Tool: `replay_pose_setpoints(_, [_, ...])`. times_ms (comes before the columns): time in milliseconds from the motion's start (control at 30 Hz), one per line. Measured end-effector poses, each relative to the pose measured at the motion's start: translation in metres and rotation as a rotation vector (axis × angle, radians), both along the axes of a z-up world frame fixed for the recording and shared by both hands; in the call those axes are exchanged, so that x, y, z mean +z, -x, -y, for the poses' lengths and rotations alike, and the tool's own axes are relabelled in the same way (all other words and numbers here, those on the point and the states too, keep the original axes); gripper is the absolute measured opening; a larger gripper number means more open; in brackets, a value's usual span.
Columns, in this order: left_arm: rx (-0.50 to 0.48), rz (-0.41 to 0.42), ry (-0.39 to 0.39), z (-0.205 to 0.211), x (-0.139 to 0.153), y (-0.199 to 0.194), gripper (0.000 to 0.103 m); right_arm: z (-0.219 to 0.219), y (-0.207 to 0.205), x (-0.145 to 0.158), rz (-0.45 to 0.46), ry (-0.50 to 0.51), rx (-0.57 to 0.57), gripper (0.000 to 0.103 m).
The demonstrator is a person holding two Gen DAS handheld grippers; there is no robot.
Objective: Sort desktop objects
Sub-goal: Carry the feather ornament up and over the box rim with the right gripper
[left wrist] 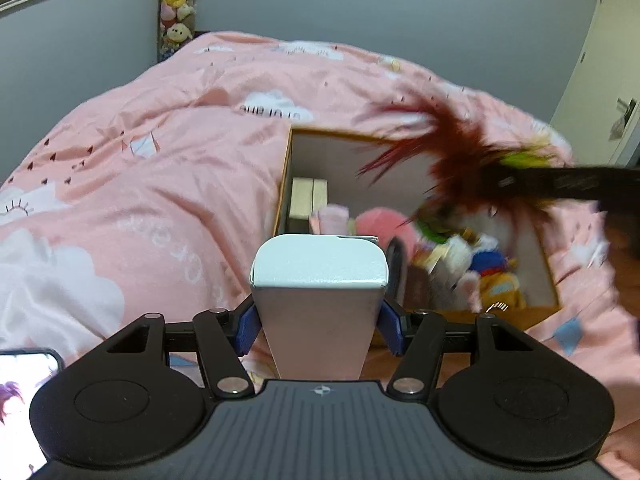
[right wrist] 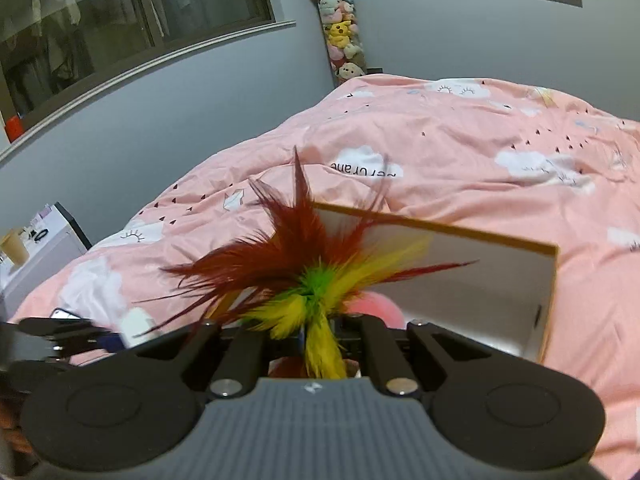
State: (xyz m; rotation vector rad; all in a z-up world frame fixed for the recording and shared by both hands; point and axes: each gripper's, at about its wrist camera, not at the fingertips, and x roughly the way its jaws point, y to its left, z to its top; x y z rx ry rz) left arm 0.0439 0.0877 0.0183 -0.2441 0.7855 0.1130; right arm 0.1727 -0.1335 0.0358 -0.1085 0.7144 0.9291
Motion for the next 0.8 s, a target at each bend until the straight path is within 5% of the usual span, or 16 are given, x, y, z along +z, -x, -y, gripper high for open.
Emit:
replay_pose_setpoints(233, [-0.008,0.085,0.020,-0.009,0.036,-0.002,0.069,-0.042,-0.029,-0.014,0.044,0.050,0.000,0.008])
replay_pose_setpoints(600, [0.058,0.154,0.051,-0.026,0.053,-0.021,0.069,-0.087,-0.059,-0.041,0.063,0.079,-0.006,0.009])
replay_pose_setpoints(667, [0.061,0.159,0.055,-0.028,0.054,-0.028,0.069,-0.091,-0.064,-0.046,0.055,0.080,-0.001,0.012])
replay_pose_setpoints(800, [0.063,0.174,0.049,-0.028,0.054,-0.036,0.069,-0.088,-0.068,-0.048,0.034,0.067,-0.013,0.036])
